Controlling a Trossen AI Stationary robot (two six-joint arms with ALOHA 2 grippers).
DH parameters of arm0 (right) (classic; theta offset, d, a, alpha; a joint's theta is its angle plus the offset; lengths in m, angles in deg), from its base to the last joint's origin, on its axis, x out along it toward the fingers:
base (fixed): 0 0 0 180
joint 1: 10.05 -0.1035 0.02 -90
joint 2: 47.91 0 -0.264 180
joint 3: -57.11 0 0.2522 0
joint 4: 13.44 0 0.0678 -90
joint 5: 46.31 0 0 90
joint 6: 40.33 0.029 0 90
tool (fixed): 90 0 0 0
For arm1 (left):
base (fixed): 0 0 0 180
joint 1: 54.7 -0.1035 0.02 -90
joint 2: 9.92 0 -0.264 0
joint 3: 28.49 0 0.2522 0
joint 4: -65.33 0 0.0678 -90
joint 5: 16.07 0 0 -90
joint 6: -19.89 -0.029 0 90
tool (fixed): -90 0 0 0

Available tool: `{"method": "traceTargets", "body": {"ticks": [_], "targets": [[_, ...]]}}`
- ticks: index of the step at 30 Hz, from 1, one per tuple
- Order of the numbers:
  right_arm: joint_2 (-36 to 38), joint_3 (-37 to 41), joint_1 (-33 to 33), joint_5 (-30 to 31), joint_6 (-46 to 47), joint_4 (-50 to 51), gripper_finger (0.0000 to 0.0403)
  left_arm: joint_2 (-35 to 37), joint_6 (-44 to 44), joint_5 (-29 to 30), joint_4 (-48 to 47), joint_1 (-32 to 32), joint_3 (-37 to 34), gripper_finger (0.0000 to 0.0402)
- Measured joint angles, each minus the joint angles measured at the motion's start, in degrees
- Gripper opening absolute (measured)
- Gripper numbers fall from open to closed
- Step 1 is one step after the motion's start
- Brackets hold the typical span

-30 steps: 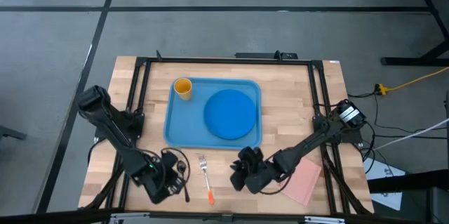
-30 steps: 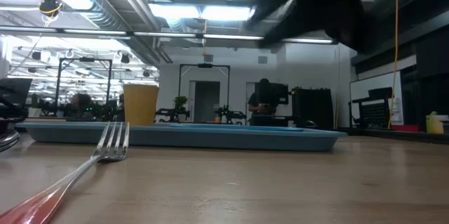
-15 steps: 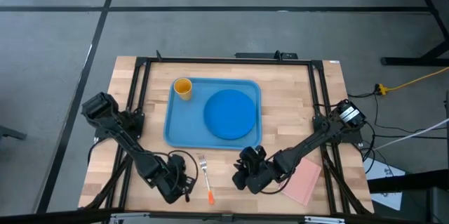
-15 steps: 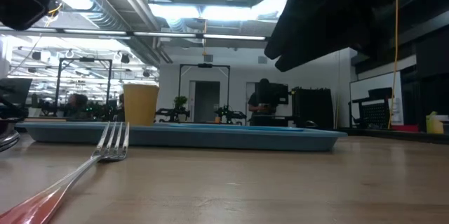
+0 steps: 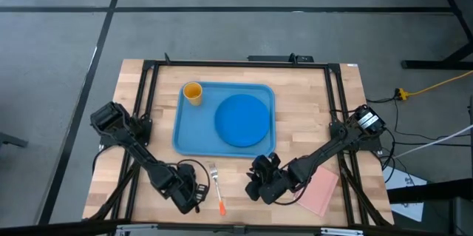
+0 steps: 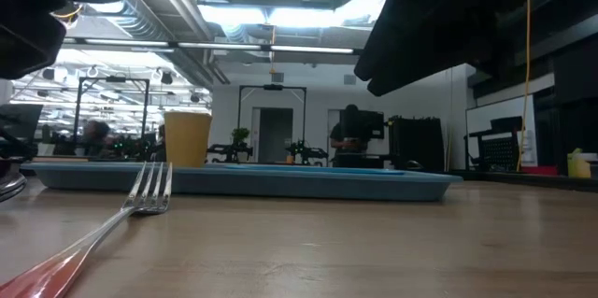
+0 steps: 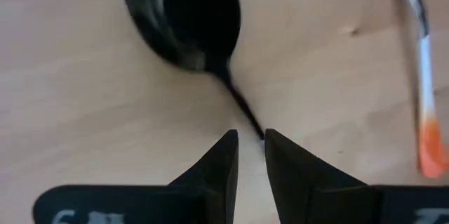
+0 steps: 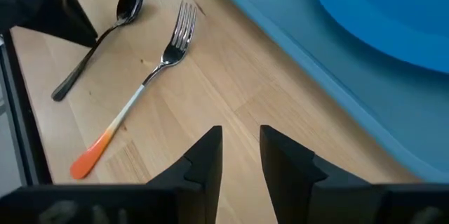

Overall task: Pick and place plate/cup/fork/spoon on tray
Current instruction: Put the black spoon on the light blue tray to the bottom of the yellow cup

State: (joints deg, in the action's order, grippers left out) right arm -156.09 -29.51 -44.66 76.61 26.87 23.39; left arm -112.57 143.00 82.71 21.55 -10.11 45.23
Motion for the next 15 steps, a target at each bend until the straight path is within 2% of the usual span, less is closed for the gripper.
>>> {"method": "traceTargets", "body": {"ticks": [15], "targets": [[0.0, 0.0, 0.0, 0.0, -0.2, 0.0, 0.01, -1.5, 1.1, -1.1, -0.2, -2.0, 0.2, 0.0065]]}}
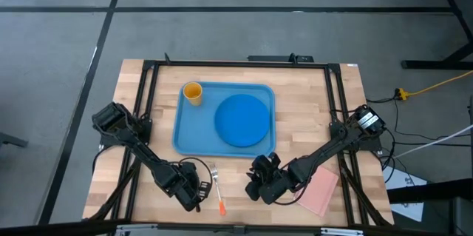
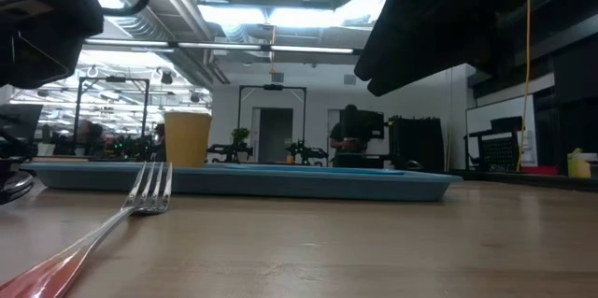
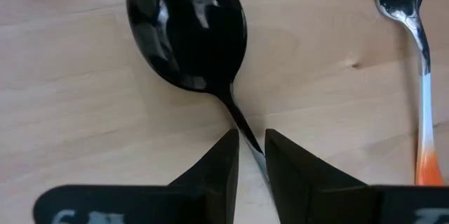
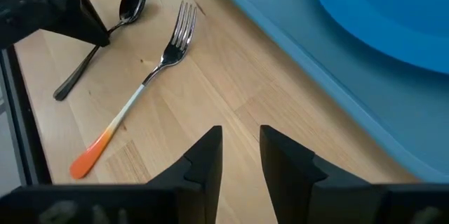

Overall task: Pick and place plate/cup/fork/spoon on tray
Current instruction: Put the black spoon on the light blue tray to the bottom of the yellow cup

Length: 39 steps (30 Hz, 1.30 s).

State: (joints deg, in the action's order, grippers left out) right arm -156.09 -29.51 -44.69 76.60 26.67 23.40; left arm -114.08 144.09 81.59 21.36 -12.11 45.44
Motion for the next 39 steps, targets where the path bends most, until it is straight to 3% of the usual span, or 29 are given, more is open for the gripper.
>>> {"method": "traceTargets", "body": {"ticks": [12, 29, 39], "targets": [[0.0, 0.0, 0.0, 0.0, 0.0, 0.0, 0.01, -0.6, -0.6, -2.5, -4.0, 1.1, 0.0, 0.0064], [0.0, 0.0, 0.0, 0.0, 0.0, 0.0, 0.01, -0.7, -21.1, -5.5, -7.3, 1.9, 0.0, 0.0064], [0.0, 0.0, 0.0, 0.0, 0.2, -0.1, 0.01, -0.8, -11.2, -3.7, -7.5, 2.1, -0.1, 0.0063]]}}
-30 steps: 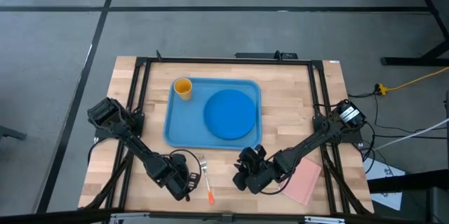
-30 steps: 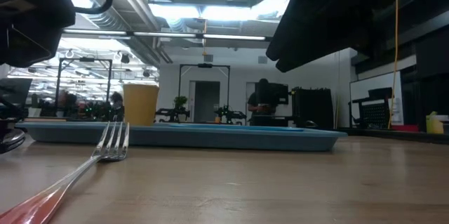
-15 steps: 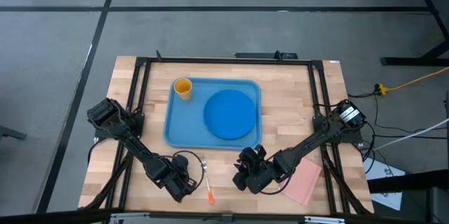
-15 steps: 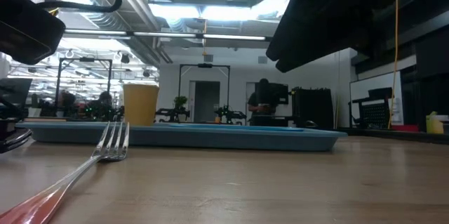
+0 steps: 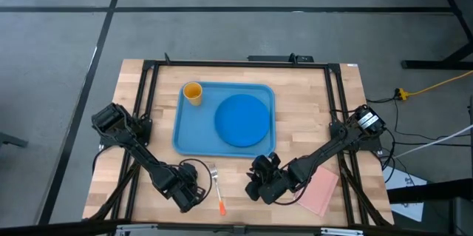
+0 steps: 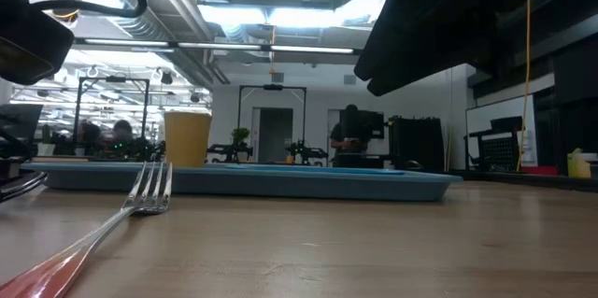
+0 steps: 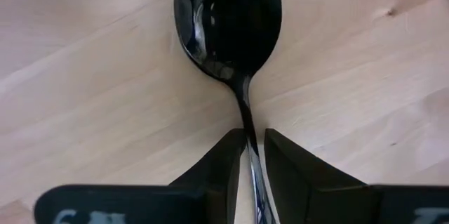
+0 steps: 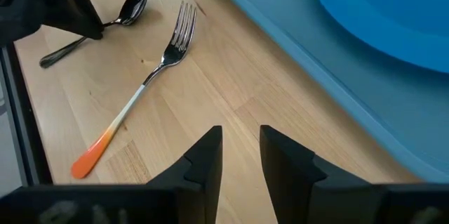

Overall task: Pick and place plate/cup/fork/spoon on tray
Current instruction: Put the black spoon on the light blue tray to the bottom of the yellow cup

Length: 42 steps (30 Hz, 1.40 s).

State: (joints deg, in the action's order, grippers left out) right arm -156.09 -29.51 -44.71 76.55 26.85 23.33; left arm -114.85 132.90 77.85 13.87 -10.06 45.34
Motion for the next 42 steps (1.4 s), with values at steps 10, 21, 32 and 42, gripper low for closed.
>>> {"method": "traceTargets", "body": {"ticks": [10, 21, 32, 42], "targets": [[0.0, 0.0, 0.0, 0.0, 0.0, 0.0, 0.01, 0.0, 0.6, 0.0, -0.6, 0.1, 0.0, 0.0009], [0.0, 0.0, -0.1, 0.0, -0.1, -0.1, 0.01, 3.5, -8.9, 2.6, -9.6, -1.3, 5.2, 0.0003], [0.0, 0.0, -0.1, 0.0, -0.1, -1.5, 0.01, 9.7, -11.3, 9.3, -34.2, -12.7, 12.5, 0.0004], [0.0, 0.0, -1.3, 0.0, -0.2, -1.9, 0.01, 10.3, -26.7, 8.8, -31.8, -31.9, 12.1, 0.0005]]}}
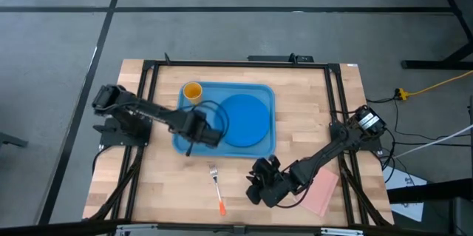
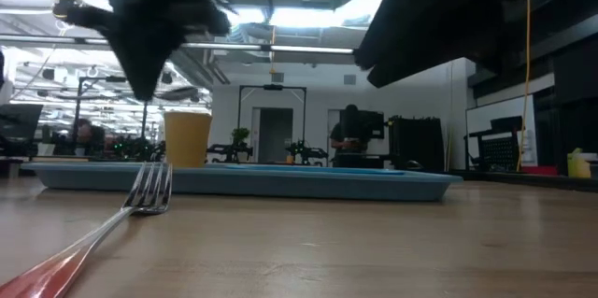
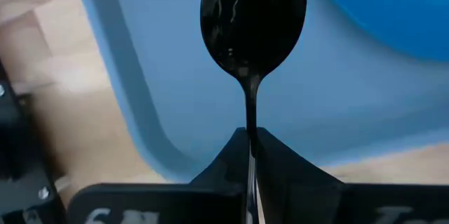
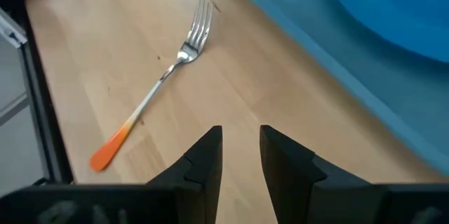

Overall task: Pick and place plate/cup/fork/spoon on tray
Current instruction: Put the black spoon on the light blue tray to the bottom of the yellow cup

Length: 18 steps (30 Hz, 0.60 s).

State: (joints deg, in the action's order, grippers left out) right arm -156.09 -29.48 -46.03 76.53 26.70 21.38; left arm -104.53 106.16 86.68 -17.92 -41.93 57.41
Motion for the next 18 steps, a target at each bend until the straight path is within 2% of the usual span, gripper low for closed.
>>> {"method": "traceTargets", "body": {"ticks": [6, 14, 18], "targets": [[0.0, 0.0, -1.4, 0.0, 0.0, 0.0, 0.01, 0.1, -3.9, -1.7, 2.6, -6.5, -2.5, 0.0006], [0.0, 0.0, -3.2, 0.1, 0.0, 0.0, 0.01, 0.1, -2.7, -7.1, 11.8, -11.4, -12.8, 0.0006], [0.0, 0.0, -3.6, 0.1, 0.0, -0.1, 0.01, 0.1, -2.4, -7.6, 16.4, -13.4, -15.9, 0.0006]]}}
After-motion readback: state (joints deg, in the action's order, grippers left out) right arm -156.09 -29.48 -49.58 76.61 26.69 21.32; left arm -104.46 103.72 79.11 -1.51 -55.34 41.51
